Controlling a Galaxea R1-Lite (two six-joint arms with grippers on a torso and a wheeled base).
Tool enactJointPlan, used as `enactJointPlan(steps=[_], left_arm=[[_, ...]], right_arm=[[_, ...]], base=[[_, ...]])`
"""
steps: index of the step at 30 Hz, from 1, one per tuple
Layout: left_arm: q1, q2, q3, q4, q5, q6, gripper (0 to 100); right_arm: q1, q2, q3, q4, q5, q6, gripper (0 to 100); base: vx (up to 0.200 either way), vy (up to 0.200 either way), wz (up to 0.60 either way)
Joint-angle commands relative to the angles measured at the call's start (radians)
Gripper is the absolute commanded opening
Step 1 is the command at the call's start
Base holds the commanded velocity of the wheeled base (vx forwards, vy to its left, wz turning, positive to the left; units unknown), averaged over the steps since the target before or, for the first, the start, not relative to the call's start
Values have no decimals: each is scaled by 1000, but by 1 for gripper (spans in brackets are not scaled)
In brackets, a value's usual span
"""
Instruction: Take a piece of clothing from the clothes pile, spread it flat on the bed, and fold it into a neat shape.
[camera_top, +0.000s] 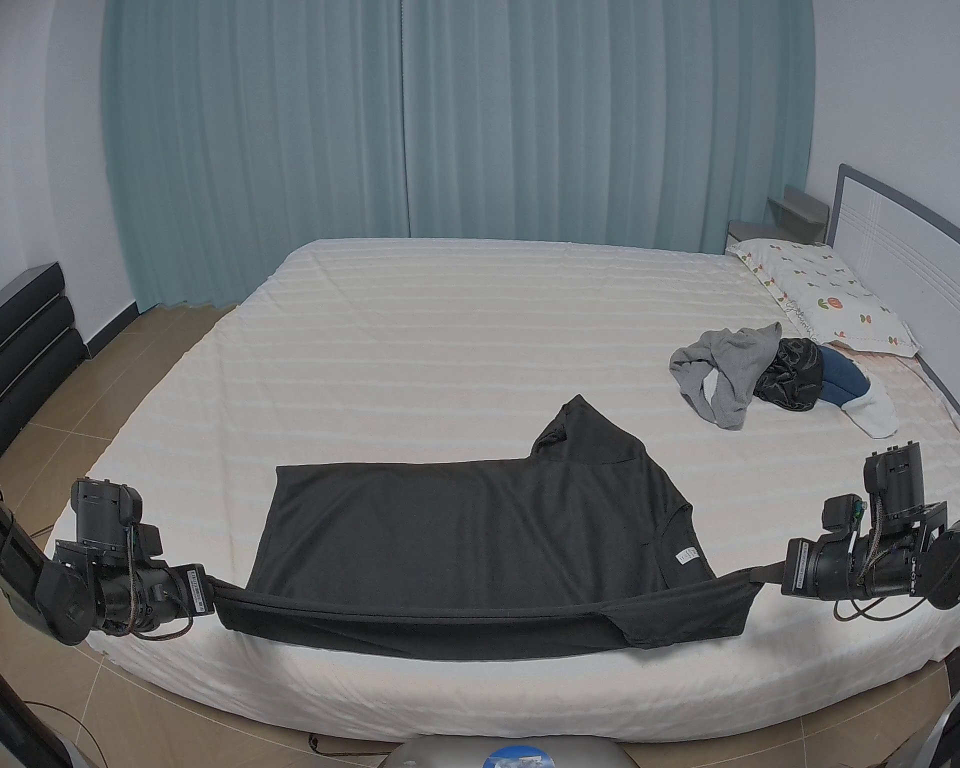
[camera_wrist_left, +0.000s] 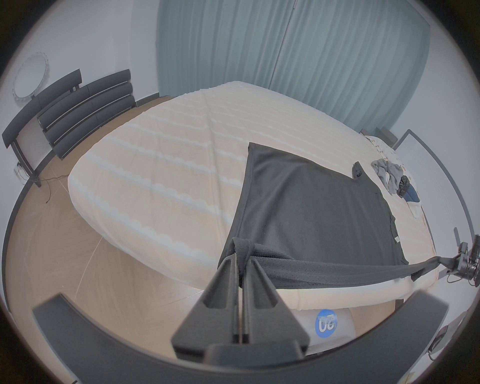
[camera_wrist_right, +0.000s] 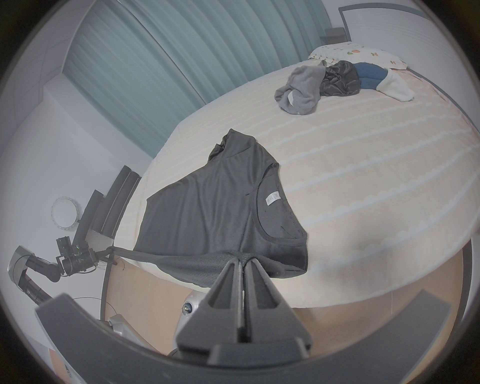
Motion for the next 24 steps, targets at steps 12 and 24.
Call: enactJointPlan(steps=[12,24], left_arm=[[-1,64,-24,-3,-5,-21,0],[-24,203,-144,-6,-5,-84,0]], right_arm=[[1,27,-5,-3,5,-2,0],[-3,205,-126,-3,3,1,0]], base=[[0,0,0],[0,0,0]])
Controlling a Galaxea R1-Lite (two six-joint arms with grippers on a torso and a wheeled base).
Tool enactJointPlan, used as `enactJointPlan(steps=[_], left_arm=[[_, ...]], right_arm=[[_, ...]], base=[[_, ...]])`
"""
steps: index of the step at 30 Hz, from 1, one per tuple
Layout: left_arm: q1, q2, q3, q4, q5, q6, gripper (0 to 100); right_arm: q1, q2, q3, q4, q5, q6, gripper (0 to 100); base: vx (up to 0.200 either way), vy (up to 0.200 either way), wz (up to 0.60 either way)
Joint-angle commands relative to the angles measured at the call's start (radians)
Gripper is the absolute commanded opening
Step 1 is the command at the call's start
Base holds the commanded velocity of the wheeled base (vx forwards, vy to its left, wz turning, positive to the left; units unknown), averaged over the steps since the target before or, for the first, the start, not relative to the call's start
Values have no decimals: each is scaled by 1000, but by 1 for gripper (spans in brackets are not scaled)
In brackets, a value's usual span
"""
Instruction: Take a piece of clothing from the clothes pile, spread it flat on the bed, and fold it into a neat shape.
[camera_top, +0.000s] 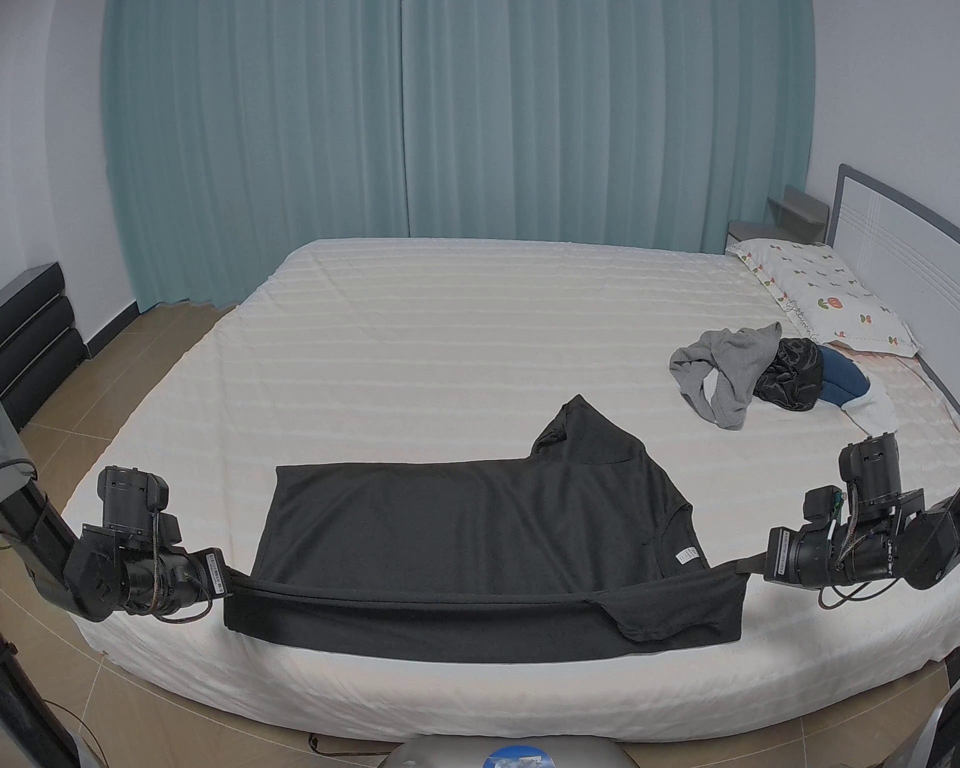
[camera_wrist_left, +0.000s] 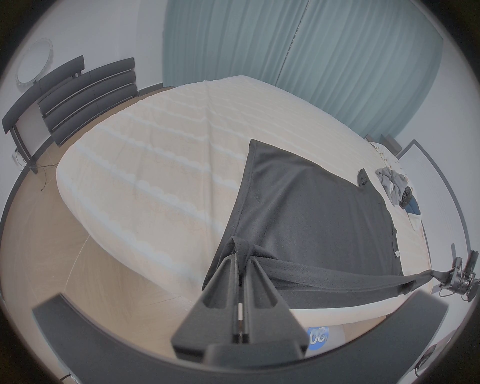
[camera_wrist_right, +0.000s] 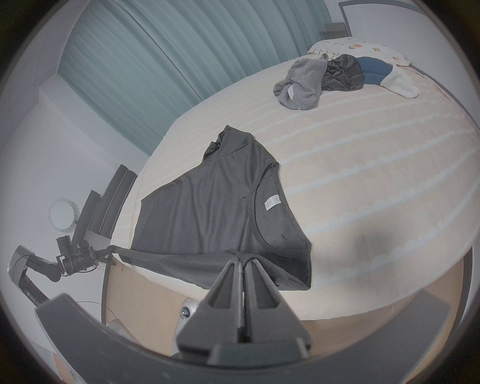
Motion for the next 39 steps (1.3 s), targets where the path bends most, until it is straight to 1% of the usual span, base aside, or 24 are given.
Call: enactJointPlan(steps=[1,6,8,17,18,20,21,26,31,35,36,39], left_arm=[[-6,92,-52,-1,0,-5,0],[-6,141,-95,-4,2,-17,0],[-6,181,-135,-3,2,-25,0],[-12,261,-192,-6,2,-34,0],[-14,268,-203,-6,2,-48,100],[-17,274,-226,-1,2,-85,100],[-20,276,-232,0,3,-97,100],[-26,282,-249,-3,2,-128,100],[-20,270,-253,2,0,-165,100],[-11,253,-244,-1,0,-168,100],[-1,234,-240,-3,0,-185,100],[0,216,-240,-1,2,-237,100]], right_arm=[[1,116,-60,0,0,0,0],[6,179,-111,0,-4,0,0],[6,220,-138,0,-4,7,0],[6,291,-204,-1,-4,30,0],[6,297,-212,-1,-4,31,0],[9,318,-227,-1,-4,43,0],[9,324,-233,-1,-4,51,100],[9,334,-246,-1,-2,111,100],[-11,294,-233,-1,4,139,100],[-20,271,-220,-1,7,169,100],[-22,254,-201,-3,13,197,100],[-20,238,-177,-4,18,235,100]], base=[[0,0,0],[0,0,0],[0,0,0],[0,0,0],[0,0,0],[0,0,0],[0,0,0],[0,0,0],[0,0,0],[0,0,0],[0,0,0],[0,0,0]])
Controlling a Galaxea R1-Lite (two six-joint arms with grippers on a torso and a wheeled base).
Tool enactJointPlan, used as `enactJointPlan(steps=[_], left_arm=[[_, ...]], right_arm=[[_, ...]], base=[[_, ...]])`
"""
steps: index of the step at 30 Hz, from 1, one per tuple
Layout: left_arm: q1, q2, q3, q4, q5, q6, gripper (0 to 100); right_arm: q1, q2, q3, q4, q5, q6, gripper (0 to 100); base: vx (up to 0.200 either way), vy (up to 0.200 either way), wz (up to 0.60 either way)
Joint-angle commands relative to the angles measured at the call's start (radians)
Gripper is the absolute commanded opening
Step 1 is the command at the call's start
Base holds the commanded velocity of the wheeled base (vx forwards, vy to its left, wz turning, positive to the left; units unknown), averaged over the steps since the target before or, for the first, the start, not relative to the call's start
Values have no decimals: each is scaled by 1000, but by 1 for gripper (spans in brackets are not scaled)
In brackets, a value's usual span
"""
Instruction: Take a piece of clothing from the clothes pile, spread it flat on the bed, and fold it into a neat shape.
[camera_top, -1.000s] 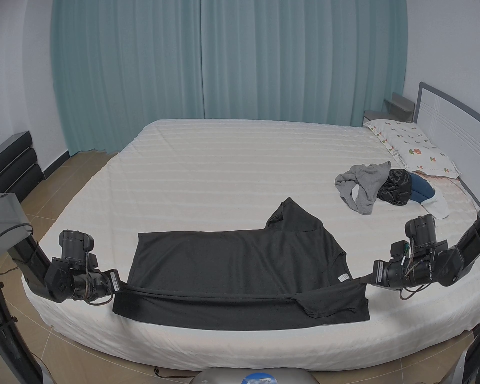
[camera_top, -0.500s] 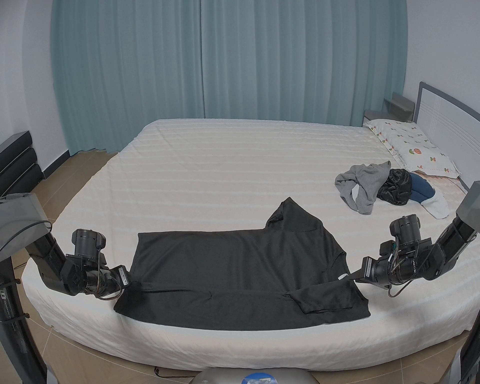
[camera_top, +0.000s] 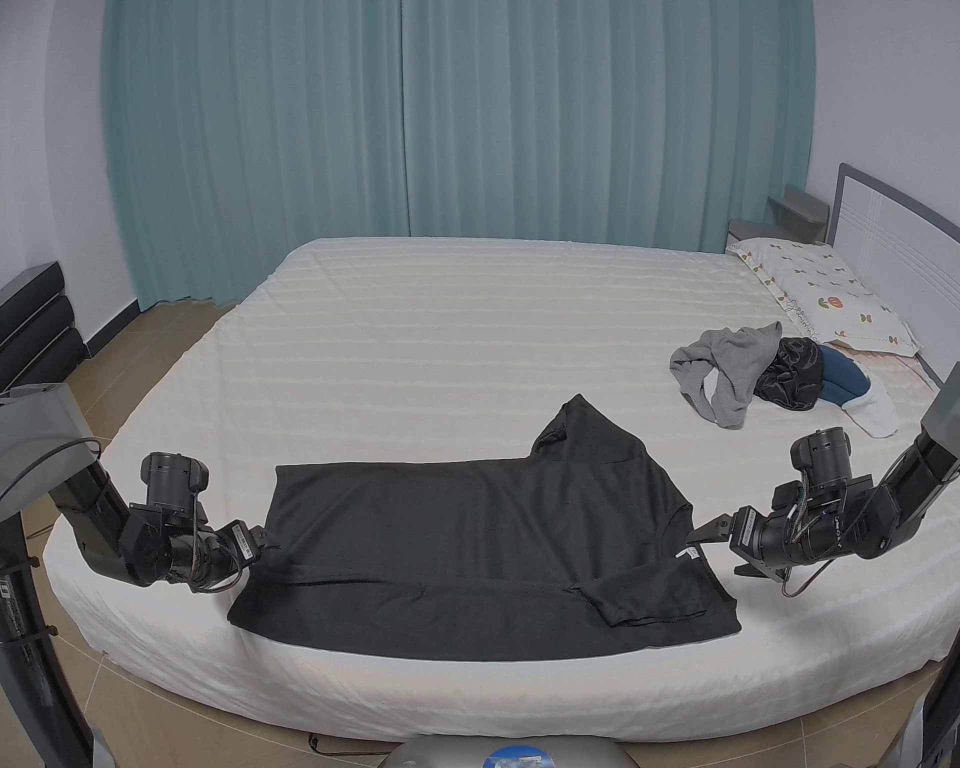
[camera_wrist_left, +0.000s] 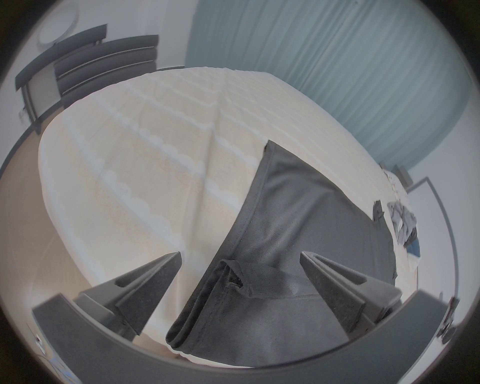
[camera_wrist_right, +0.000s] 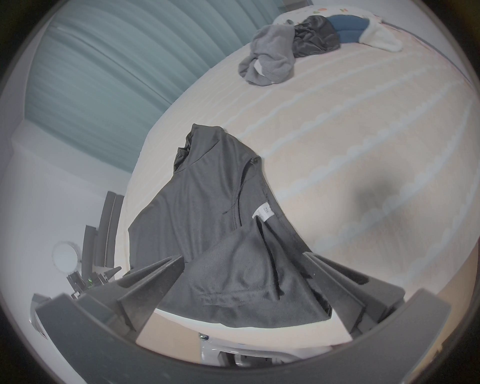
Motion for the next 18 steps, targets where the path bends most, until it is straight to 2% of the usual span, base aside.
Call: enactJointPlan(steps=[1,10,13,16,18], left_arm=[[10,-46,4,3,3,-57,100],[16,-59,9,-1,-2,-120,100],[14,-60,13,-8,-2,-123,100],[14,-62,13,-9,3,-120,100],[16,-76,13,-8,1,-127,100]], right_arm=[[2,-48,44,-10,6,49,100],[5,-40,155,-219,18,80,100],[3,-16,175,-260,57,80,100],[-2,-10,179,-271,61,80,100],[-5,-10,189,-272,61,80,100]], base=[[0,0,0],[0,0,0],[0,0,0],[0,0,0],[200,0,0]])
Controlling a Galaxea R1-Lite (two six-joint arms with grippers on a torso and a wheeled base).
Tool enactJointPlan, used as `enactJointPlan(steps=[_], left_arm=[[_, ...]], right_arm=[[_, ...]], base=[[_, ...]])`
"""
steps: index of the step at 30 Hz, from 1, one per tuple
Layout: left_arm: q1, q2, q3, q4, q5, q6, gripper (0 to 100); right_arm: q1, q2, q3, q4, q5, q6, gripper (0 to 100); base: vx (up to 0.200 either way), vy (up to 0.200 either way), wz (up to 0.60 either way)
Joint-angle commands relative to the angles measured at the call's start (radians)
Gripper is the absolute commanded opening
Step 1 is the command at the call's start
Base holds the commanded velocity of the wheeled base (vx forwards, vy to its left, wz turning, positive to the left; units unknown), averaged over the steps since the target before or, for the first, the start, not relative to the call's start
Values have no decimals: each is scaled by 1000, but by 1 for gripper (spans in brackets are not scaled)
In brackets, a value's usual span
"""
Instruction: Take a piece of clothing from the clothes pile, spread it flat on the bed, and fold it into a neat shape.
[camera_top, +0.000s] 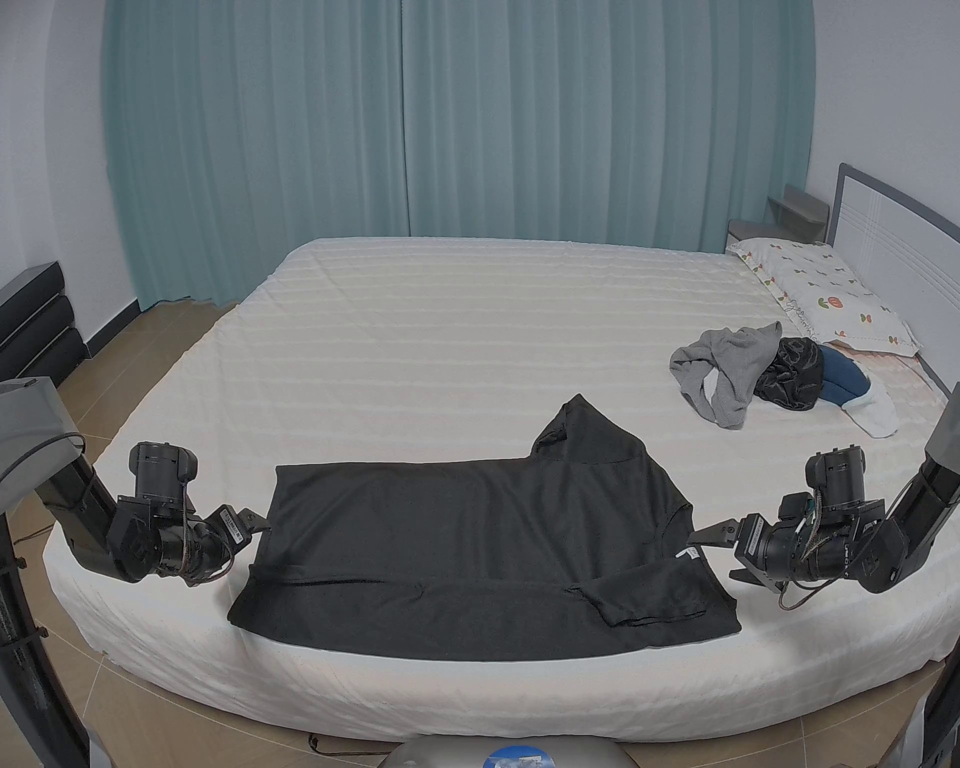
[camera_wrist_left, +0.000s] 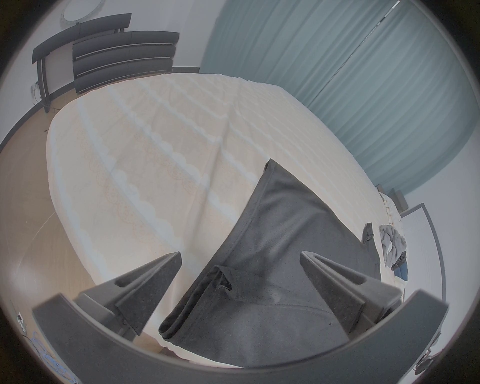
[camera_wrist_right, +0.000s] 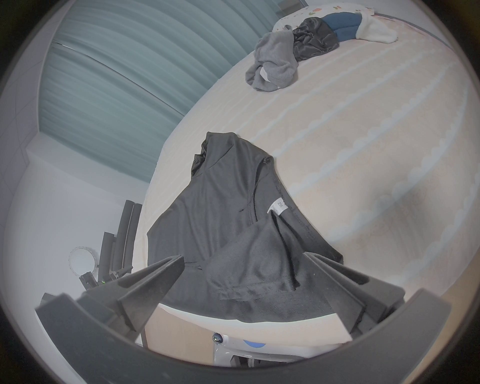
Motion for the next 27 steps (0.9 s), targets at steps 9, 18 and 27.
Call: enactJointPlan(steps=[9,18,27], left_arm=[[1,-104,43,13,-107,-9,100],[-8,-210,81,135,-252,1,100],[-123,-226,83,290,-250,9,100]], right_arm=[[-11,17,35,-7,6,0,100],[-3,34,55,-20,18,-1,100],[3,37,84,-65,17,-1,100]], base=[[156,0,0],[0,0,0],[0,0,0]])
